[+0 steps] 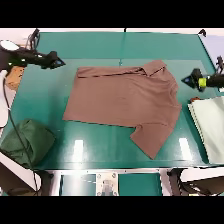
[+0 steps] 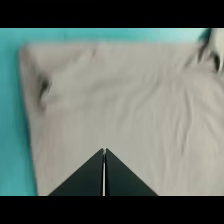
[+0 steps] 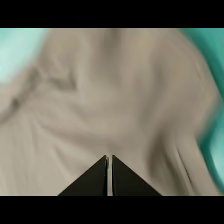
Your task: Fold the shirts.
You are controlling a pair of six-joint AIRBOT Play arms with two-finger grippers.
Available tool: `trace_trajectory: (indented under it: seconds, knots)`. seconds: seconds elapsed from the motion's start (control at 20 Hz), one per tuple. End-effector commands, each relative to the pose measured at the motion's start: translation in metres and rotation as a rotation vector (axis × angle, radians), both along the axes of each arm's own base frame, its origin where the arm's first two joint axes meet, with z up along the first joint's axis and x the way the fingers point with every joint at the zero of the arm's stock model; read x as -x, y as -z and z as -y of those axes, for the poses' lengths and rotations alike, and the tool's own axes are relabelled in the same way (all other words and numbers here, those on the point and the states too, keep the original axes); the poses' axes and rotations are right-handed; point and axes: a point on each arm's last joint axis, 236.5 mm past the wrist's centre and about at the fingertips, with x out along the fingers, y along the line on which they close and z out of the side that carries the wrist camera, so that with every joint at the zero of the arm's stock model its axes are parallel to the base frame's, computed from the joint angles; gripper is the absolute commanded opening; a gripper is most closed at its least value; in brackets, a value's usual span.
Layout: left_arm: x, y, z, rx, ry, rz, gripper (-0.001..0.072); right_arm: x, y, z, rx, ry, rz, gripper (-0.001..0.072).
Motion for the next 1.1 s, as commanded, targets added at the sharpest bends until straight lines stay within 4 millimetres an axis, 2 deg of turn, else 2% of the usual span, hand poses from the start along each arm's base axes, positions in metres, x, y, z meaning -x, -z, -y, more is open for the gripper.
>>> trace_trajectory:
  seconds: [0.0, 0.1, 0.2, 0.25, 0.3, 0.35, 0.5, 0.65, 0.7, 0.75, 0.8, 0.95, 1.0, 1.05]
  knots:
    - [0.063, 0.016, -0.025, -0.036, 0.113, -0.241, 0.0019, 0.102, 0.032, 0.003, 0.003, 0.038, -0.222, 0.0076]
    - [0.088, 0.024, -0.03, -0.083, 0.149, -0.316, 0.0019, 0.16, 0.057, 0.008, 0.001, 0.132, -0.356, 0.0336]
    - [0.092, 0.026, -0.029, -0.08, 0.125, -0.312, 0.0019, 0.198, 0.081, -0.004, -0.053, 0.179, -0.428, 0.0363]
    - [0.095, 0.027, -0.028, -0.082, 0.122, -0.318, 0.0019, 0.209, 0.093, -0.012, -0.075, 0.186, -0.458, 0.0415]
    - [0.099, 0.029, -0.028, -0.079, 0.123, -0.326, 0.0019, 0.217, 0.104, -0.02, -0.083, 0.183, -0.472, 0.0424]
    - [0.103, 0.03, -0.027, -0.076, 0.126, -0.338, 0.002, 0.218, 0.111, -0.027, -0.101, 0.182, -0.464, 0.0424]
    - [0.11, 0.034, -0.025, -0.069, 0.128, -0.361, 0.002, 0.203, 0.118, -0.054, -0.186, 0.164, -0.408, 0.0425]
    - [0.113, 0.032, -0.028, -0.092, 0.117, -0.355, 0.0019, 0.193, 0.125, -0.067, -0.205, 0.142, -0.401, 0.0423]
    - [0.115, 0.031, -0.03, -0.106, 0.111, -0.354, 0.0019, 0.192, 0.127, -0.072, -0.212, 0.134, -0.406, 0.0352]
    - [0.117, 0.032, -0.034, -0.124, 0.101, -0.363, 0.0019, 0.191, 0.127, -0.073, -0.205, 0.111, -0.397, 0.0137]
    - [0.12, 0.033, -0.036, -0.14, 0.096, -0.374, 0.002, 0.19, 0.125, -0.069, -0.188, 0.101, -0.39, 0.0017]
    - [0.13, 0.036, -0.041, -0.166, 0.079, -0.413, 0.0021, 0.183, 0.114, -0.026, -0.111, 0.151, -0.383, 0.0015]
    - [0.138, 0.04, -0.04, -0.159, 0.086, -0.444, 0.0103, 0.181, 0.109, -0.015, -0.097, 0.17, -0.376, 0.0015]
    - [0.147, 0.049, -0.037, -0.142, 0.075, -0.498, 0.0472, 0.178, 0.106, -0.012, -0.097, 0.17, -0.368, 0.0016]
